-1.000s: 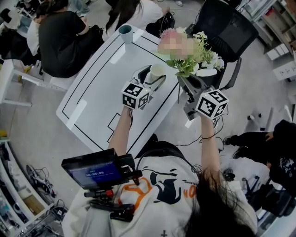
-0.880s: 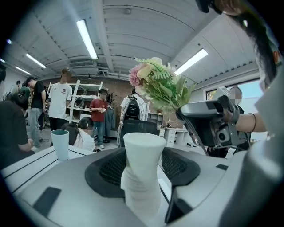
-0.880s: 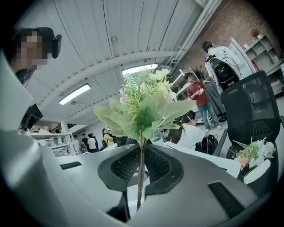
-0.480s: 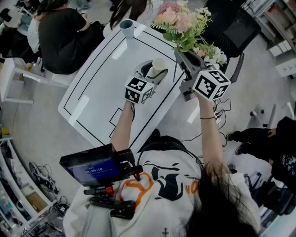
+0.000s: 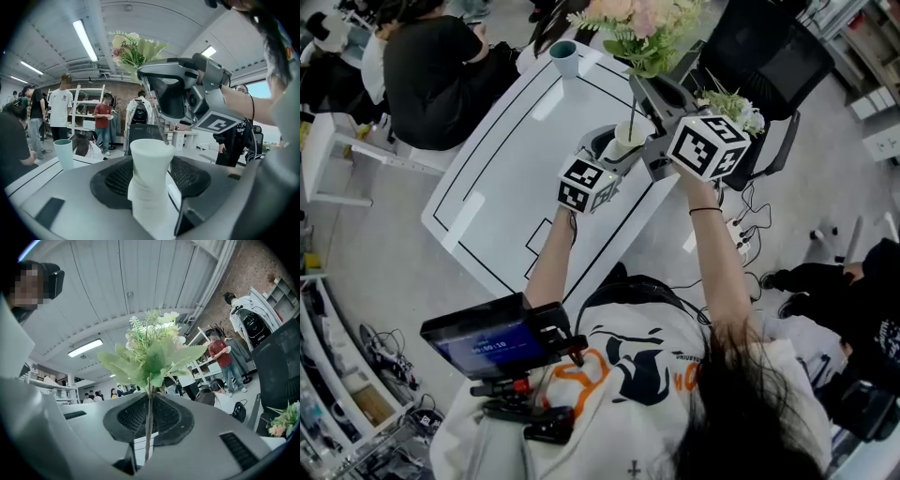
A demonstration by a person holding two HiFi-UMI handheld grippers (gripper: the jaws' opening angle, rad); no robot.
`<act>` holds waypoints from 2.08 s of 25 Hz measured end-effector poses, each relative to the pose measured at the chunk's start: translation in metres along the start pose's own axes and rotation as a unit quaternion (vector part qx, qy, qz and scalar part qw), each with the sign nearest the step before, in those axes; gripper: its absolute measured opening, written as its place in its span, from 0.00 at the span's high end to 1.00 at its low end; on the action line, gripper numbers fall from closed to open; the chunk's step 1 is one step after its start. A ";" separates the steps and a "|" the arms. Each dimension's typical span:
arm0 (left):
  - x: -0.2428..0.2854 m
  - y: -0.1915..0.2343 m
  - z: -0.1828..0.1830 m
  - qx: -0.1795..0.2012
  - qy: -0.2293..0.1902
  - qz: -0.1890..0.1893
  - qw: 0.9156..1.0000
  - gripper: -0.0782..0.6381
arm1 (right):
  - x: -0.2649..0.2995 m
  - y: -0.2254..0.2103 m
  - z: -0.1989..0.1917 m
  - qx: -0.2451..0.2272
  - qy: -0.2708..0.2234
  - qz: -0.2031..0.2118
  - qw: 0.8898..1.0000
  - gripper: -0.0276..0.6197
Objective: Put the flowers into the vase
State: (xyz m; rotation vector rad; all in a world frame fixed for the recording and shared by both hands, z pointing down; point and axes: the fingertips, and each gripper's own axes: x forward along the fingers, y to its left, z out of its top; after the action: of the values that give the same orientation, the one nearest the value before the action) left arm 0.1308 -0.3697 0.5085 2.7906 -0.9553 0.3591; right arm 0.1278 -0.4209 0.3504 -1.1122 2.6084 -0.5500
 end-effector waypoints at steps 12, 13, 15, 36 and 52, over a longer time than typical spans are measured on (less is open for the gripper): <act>0.001 0.006 -0.003 -0.009 -0.005 0.008 1.000 0.53 | -0.012 -0.021 -0.062 -0.032 0.050 -0.019 0.998 0.90; 0.000 0.007 -0.003 -0.011 -0.006 0.011 1.000 0.53 | -0.013 -0.020 -0.068 -0.036 0.057 -0.017 0.998 0.90; 0.001 0.008 -0.001 -0.015 -0.010 0.012 1.000 0.53 | -0.017 -0.020 -0.078 -0.045 0.074 -0.018 0.996 0.90; 0.009 0.004 0.002 -0.018 -0.014 0.008 1.000 0.53 | -0.039 -0.012 -0.114 -0.122 0.157 -0.015 0.980 0.66; 0.008 0.002 -0.006 -0.012 0.007 0.012 1.000 0.44 | -0.074 -0.014 -0.110 -0.083 0.139 -0.056 0.985 0.64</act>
State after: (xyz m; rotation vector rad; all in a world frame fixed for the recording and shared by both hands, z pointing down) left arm 0.1346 -0.3751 0.5165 2.7538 -0.9846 0.3693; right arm 0.1459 -0.3490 0.4614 -1.3275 2.8886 -0.5542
